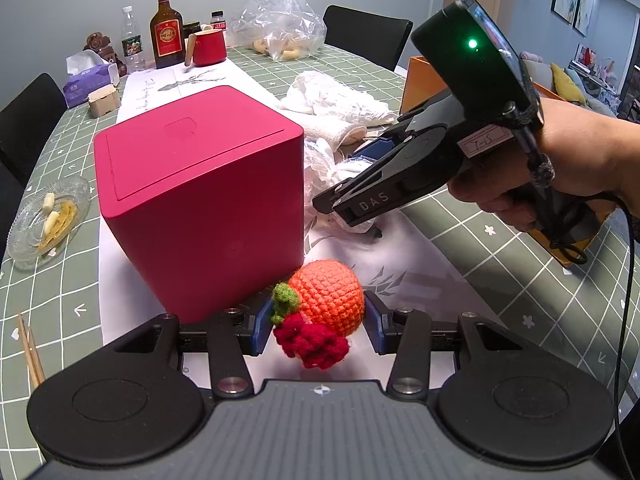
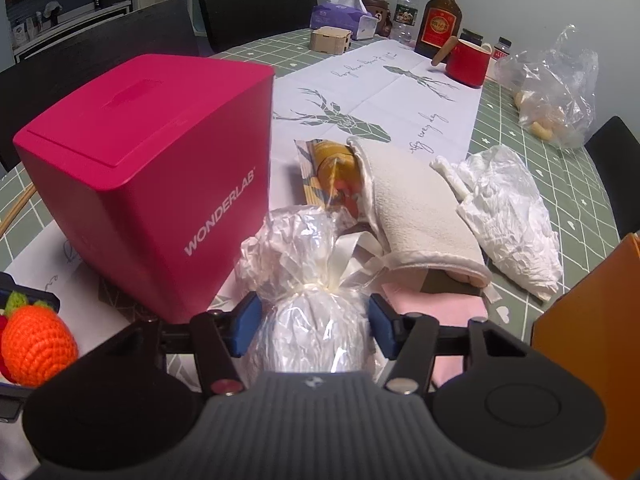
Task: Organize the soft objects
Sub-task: 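Grasp the foil bundle in clear plastic with the right tool while the left tool holds the strawberry, then carry the strawberry and foil bundle over the orange box with both tools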
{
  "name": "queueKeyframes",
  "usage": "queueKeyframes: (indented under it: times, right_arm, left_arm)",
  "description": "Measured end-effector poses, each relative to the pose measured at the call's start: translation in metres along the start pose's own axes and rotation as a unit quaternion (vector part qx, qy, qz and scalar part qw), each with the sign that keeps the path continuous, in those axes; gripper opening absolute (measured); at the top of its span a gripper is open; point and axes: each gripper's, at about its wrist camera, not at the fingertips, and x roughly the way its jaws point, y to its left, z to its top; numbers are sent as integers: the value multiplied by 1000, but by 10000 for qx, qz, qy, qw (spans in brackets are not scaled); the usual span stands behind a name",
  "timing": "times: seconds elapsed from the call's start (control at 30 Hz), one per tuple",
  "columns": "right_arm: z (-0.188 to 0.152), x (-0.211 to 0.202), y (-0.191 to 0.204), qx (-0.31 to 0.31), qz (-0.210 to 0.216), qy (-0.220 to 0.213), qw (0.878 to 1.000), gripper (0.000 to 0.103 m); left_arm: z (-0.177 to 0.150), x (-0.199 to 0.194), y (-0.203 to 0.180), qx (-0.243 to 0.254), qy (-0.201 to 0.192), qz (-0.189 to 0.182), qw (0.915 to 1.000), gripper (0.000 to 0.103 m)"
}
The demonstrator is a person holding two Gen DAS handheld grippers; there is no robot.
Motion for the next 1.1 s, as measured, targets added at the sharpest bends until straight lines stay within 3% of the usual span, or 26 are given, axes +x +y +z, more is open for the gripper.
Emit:
queueKeyframes:
  times: [0.5, 1.1]
  right_arm:
    - [4, -34, -8, 252, -131, -118, 9995, 54]
    - [6, -112, -19, 531, 108, -751, 9957, 54]
  left_arm:
    - [0, -2, -4, 91, -53, -9, 9999, 53]
    - [13, -17, -30, 278, -310, -150, 9990, 53]
